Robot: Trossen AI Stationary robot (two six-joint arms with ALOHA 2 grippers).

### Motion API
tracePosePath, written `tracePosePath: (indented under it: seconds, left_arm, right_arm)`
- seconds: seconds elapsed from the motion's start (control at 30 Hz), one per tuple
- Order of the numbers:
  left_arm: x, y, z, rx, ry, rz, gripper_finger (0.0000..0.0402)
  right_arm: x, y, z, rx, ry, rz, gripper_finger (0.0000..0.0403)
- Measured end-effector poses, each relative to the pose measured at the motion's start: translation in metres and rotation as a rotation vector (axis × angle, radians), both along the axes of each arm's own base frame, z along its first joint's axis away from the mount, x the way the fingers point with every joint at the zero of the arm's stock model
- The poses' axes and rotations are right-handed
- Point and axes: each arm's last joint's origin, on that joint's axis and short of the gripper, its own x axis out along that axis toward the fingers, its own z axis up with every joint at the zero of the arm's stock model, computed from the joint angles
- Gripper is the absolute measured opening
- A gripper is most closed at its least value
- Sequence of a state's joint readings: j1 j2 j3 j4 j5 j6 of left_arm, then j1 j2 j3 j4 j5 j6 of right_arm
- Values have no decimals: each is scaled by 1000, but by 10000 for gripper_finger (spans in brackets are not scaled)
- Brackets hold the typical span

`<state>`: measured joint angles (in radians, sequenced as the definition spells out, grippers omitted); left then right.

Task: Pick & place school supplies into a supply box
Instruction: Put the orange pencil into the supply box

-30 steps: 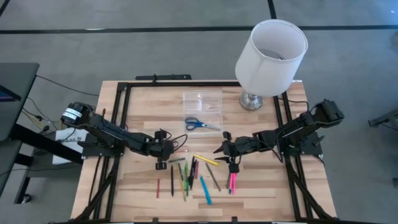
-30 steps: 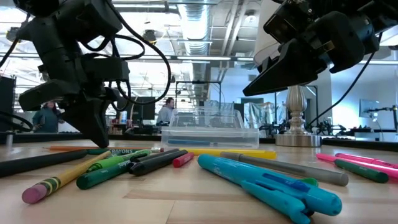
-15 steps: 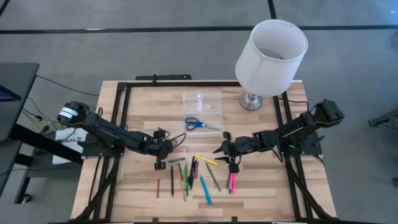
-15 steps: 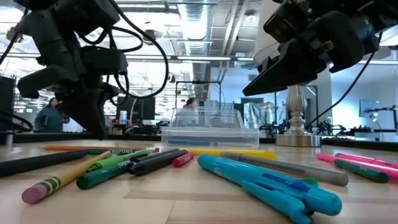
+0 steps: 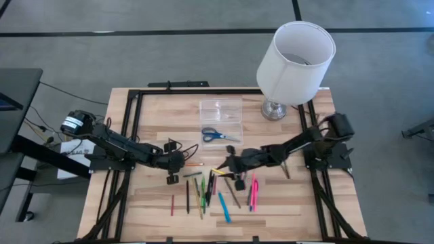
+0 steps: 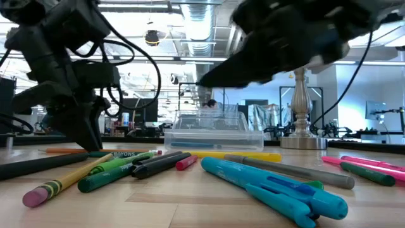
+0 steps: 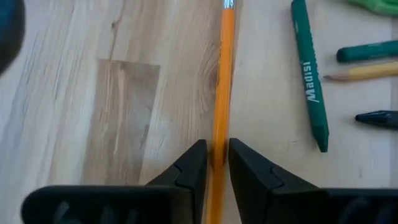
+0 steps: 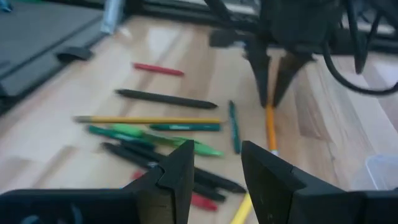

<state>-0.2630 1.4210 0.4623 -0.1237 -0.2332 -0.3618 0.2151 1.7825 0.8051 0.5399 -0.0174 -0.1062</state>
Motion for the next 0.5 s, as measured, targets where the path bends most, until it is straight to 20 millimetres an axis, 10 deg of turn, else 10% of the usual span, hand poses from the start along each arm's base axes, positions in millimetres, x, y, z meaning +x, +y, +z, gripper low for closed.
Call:
tracePosePath:
  seconds: [0.5]
  left_arm:
    - [-9,-9,-11,26,-95,-58,5]
  right_arm:
    - [64,-15,-9,-27,169,-62,127]
